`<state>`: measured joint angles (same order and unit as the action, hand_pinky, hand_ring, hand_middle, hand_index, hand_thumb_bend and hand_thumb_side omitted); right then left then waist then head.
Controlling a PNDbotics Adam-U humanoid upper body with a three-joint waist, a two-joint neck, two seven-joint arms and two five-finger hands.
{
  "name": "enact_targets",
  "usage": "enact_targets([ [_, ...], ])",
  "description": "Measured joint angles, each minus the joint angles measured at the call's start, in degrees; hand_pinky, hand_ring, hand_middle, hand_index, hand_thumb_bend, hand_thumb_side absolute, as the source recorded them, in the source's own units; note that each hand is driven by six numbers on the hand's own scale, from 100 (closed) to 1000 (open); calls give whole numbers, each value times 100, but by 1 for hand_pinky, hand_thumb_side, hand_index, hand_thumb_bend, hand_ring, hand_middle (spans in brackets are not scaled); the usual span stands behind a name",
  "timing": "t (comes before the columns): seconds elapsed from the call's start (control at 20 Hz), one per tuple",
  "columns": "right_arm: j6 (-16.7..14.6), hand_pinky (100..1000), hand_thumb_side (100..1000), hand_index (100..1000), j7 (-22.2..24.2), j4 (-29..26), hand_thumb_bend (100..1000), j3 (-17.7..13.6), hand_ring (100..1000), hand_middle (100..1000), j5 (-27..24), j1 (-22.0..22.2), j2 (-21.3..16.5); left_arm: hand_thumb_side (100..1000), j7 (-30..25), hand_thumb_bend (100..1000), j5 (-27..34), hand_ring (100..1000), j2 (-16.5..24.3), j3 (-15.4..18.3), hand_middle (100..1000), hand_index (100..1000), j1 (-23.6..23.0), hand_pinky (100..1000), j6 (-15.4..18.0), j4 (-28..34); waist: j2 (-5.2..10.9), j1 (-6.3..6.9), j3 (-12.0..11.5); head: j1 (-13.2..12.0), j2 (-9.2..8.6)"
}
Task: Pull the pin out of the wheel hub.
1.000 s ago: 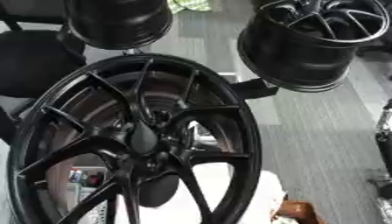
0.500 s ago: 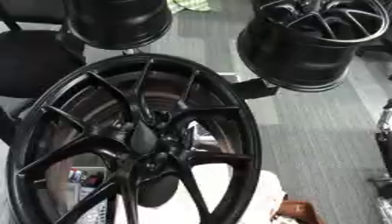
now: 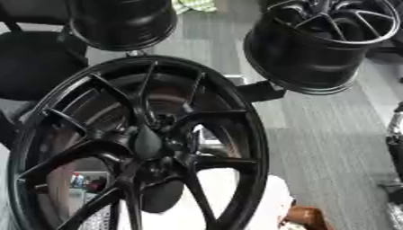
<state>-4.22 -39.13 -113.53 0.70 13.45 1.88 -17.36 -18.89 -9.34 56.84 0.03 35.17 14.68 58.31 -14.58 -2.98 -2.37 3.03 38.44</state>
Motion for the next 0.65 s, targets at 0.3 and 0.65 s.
enact_targets([
  [0.3, 4, 871, 530, 716, -5, 0, 100, 0, 767, 570, 0, 4, 0, 417, -443, 100, 925, 753, -10, -17, 649, 775, -130, 770, 270, 661, 0, -3, -1, -7, -1],
  [0.65, -9, 871, 523, 716, -4, 0, 100, -1, 768, 570, 2, 11, -4, 591, -156, 100, 3397, 725, -141, 25, 668, 764, -824, 747, 471, 3361, 0, -27, -23, -35, -1],
])
